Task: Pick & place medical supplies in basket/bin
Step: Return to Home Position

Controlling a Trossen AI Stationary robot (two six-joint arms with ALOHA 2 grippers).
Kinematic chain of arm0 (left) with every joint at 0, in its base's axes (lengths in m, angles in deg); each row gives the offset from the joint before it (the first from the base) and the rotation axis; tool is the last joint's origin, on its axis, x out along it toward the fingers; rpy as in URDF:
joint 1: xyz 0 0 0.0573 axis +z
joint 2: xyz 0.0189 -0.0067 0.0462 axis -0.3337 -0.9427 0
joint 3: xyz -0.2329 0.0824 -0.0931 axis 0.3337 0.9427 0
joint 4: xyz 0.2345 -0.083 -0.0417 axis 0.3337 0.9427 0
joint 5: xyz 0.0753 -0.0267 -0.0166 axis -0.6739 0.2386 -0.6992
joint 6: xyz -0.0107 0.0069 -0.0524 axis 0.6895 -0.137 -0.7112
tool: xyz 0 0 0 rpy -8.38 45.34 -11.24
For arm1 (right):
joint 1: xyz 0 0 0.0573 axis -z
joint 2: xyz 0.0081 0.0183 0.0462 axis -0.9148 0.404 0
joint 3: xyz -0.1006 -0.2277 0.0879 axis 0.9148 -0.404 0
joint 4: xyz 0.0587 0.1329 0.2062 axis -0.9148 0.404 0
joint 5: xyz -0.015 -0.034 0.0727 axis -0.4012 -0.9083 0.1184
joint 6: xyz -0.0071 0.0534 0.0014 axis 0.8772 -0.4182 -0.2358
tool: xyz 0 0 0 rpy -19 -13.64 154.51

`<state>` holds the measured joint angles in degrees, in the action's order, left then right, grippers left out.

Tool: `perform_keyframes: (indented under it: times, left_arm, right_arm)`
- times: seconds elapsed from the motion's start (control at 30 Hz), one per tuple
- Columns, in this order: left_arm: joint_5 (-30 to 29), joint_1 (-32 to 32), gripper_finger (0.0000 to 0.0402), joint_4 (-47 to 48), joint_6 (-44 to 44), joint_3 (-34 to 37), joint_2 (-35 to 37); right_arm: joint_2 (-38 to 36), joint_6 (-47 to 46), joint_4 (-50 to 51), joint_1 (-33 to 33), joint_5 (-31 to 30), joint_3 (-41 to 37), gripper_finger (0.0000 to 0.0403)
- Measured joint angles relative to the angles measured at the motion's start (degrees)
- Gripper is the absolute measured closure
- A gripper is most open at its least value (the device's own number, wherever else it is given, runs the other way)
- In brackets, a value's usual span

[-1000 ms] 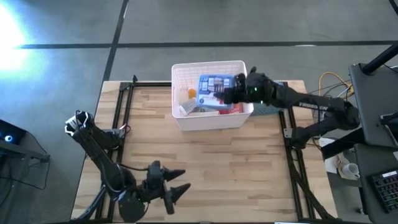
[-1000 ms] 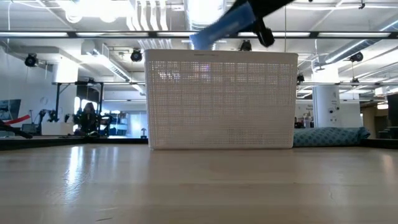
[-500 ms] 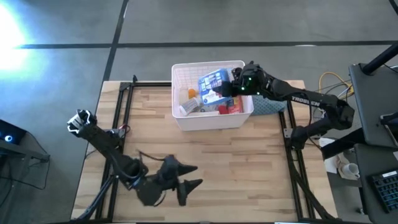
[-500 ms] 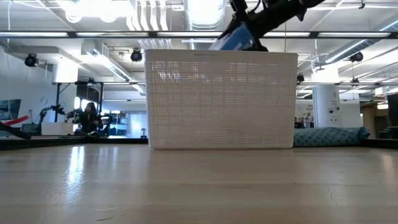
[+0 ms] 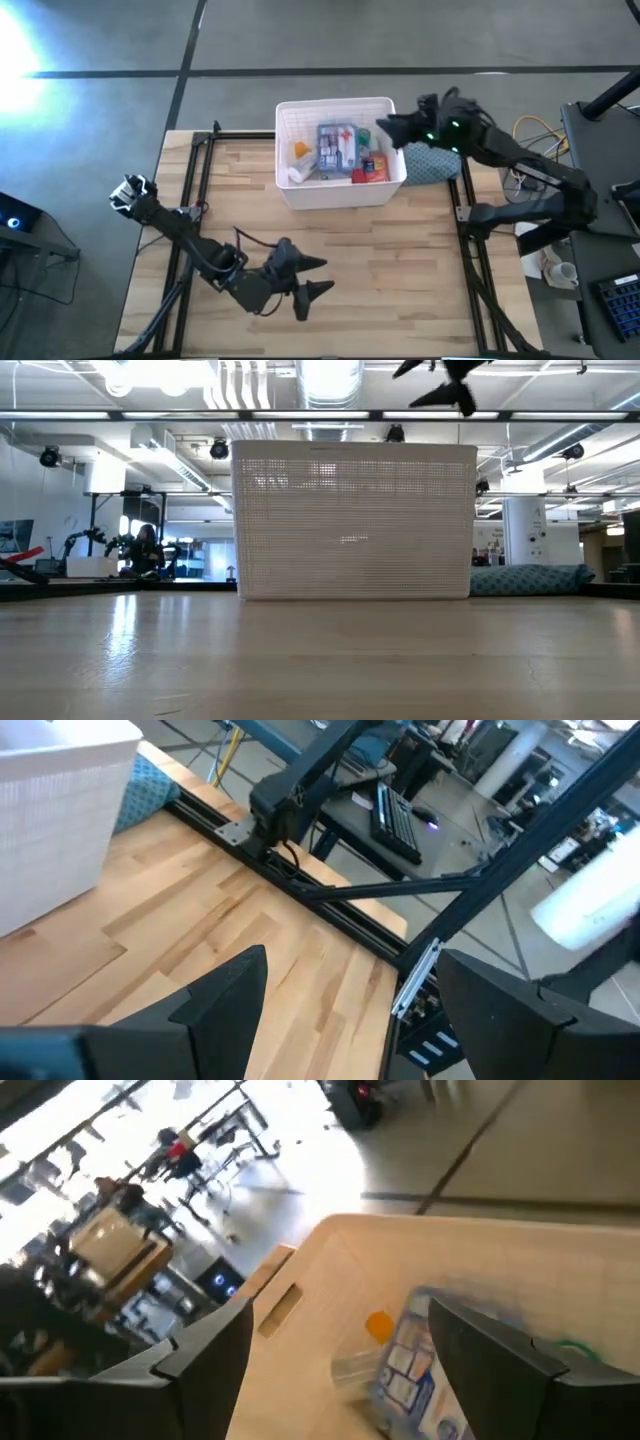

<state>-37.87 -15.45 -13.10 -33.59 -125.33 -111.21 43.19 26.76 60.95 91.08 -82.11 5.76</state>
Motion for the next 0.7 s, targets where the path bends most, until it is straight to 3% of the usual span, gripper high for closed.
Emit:
perform_keyframes:
  times: [0.23,0.4,0.53,0.7]
  left_arm:
    - [9.9,5.1,0.0131,0.0,8.3,0.0,1.7]
    - [21.5,11.3,0.0131,-0.1,17.1,0.0,3.5]
    - [22.3,15.4,0.0131,2.8,22.2,0.1,4.8]
    - [22.3,18.5,0.0131,6.9,17.9,0.6,7.5]
  right_arm:
    - [-10.3,4.7,13.0,-7.4,0.3,0.0,0.0113]
    - [-15.1,-2.9,19.8,-9.4,0.4,0.0,0.0120]
    - [-18.7,-9.3,21.4,-9.4,3.3,0.0,0.0124]
    - [-21.8,0.2,20.5,-11.1,6.9,0.0,0.0122]
